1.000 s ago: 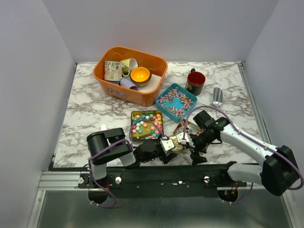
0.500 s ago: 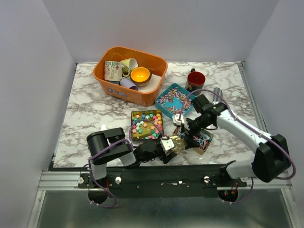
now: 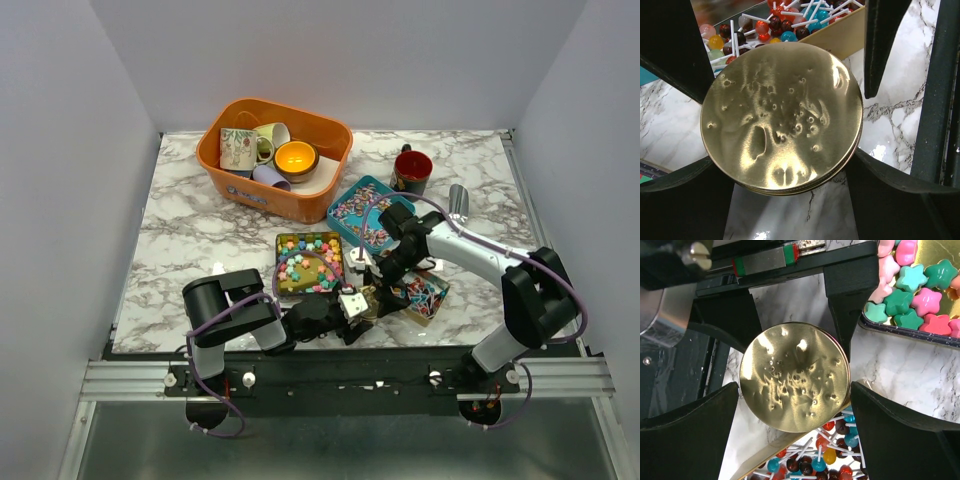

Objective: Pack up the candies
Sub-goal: Screw the bottle lid onto the packing bottle.

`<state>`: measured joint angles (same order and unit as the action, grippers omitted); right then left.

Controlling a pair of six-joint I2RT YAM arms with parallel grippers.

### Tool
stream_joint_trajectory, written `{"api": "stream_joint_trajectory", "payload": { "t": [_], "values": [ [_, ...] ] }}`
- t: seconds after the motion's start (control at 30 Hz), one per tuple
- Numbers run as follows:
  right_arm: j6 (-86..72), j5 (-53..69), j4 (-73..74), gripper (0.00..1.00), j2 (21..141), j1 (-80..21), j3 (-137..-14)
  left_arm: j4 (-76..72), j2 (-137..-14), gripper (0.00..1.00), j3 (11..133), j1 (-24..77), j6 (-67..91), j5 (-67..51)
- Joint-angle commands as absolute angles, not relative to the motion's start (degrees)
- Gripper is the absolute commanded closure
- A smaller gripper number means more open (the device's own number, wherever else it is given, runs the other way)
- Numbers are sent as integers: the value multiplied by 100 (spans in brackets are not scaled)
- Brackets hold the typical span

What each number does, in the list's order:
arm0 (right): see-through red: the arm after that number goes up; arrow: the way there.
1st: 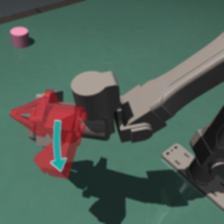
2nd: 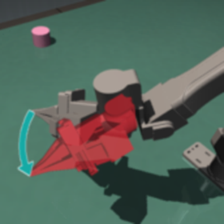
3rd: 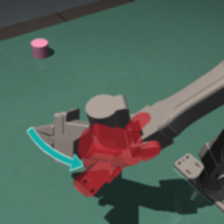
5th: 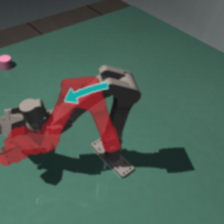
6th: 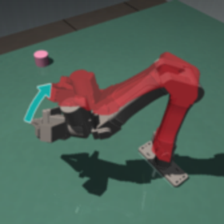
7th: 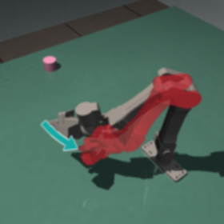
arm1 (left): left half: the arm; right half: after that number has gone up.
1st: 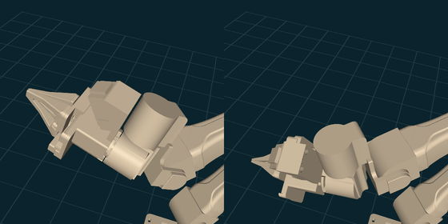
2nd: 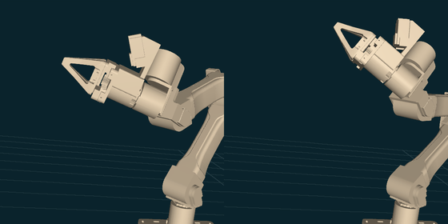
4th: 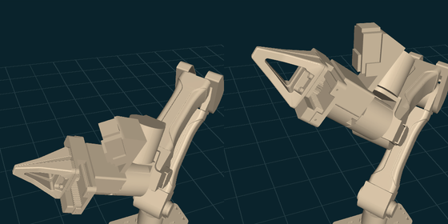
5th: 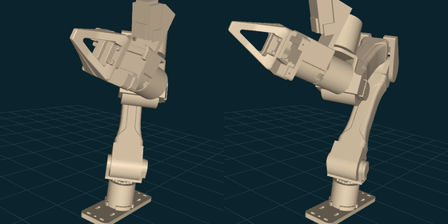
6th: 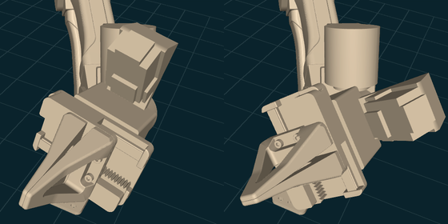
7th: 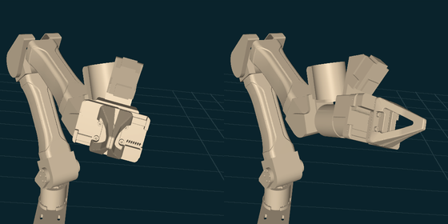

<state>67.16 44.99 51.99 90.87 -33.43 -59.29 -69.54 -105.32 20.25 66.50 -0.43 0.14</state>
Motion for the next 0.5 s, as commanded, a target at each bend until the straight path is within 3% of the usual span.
{"api": "stream_joint_trajectory", "payload": {
  "t": [0.0, 0.47],
  "values": [
    [7031, 4588, 5352, 1, 9071, -3384, -5942, -6003, -10793, 100, 1986, 6671, -123, 316],
    [6707, 4183, 5818, 1, 7858, -3375, -4957, -5871, -10846, 100, 2039, 6609, -18, 448]
  ]
}}
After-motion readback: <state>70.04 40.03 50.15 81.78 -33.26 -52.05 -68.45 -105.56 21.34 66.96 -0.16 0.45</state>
